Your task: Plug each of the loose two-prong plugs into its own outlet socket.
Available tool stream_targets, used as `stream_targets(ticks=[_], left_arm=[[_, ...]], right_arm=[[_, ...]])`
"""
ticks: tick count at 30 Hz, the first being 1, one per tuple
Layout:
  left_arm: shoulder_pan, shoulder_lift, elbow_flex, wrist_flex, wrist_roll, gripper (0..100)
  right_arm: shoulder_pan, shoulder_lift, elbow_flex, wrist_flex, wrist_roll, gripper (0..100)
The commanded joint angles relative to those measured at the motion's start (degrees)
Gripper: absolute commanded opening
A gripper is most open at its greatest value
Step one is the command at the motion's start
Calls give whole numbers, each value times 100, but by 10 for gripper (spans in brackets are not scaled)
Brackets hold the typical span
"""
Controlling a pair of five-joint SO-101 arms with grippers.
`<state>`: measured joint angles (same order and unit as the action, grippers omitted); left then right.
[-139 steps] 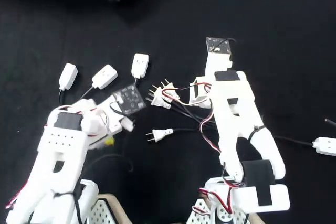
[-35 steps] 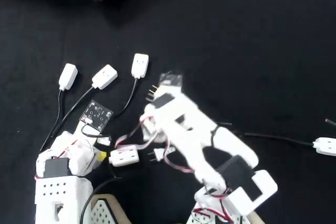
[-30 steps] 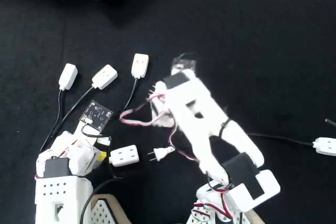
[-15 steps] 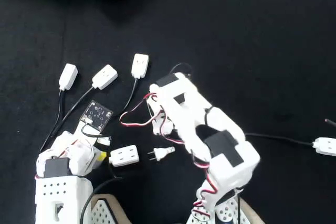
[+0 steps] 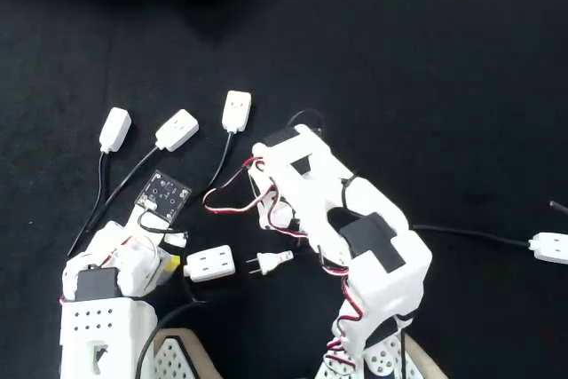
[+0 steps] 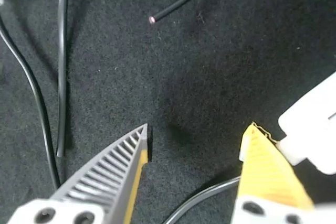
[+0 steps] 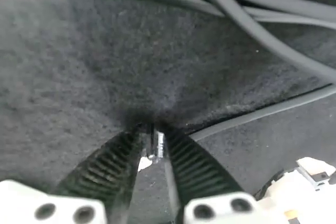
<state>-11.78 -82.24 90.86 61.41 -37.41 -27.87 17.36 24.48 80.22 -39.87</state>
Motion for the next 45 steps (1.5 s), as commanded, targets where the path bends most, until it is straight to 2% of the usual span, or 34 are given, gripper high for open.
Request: stream_targets(ticks=[1,4,9,16,22,31,36,42,45], left_arm=[[-57,-26,-31,-97,18,278],[-57,-26,-31,-97,18,278],[-57,-26,-31,-97,18,278],[-57,-26,-31,-97,18,278],[-57,-26,-22,-97,18,278],[-57,-26,-22,-97,18,278],[-57,-26,-22,-97,18,278],[-57,-26,-22,-97,18,278],[-57,-26,-22,-97,18,278]], right_arm=[[-9,-40,-286,316,53,12],[-9,-40,-708,976,105,12],[62,-40,-1112,1547,721,12],[941,-40,-1059,1600,1512,11],[1266,-514,-145,1143,1978,11],[888,-2018,1358,149,1987,11],[747,-1393,1226,-220,1943,11],[756,22,277,-220,1943,11],[782,259,-171,-211,1969,11]])
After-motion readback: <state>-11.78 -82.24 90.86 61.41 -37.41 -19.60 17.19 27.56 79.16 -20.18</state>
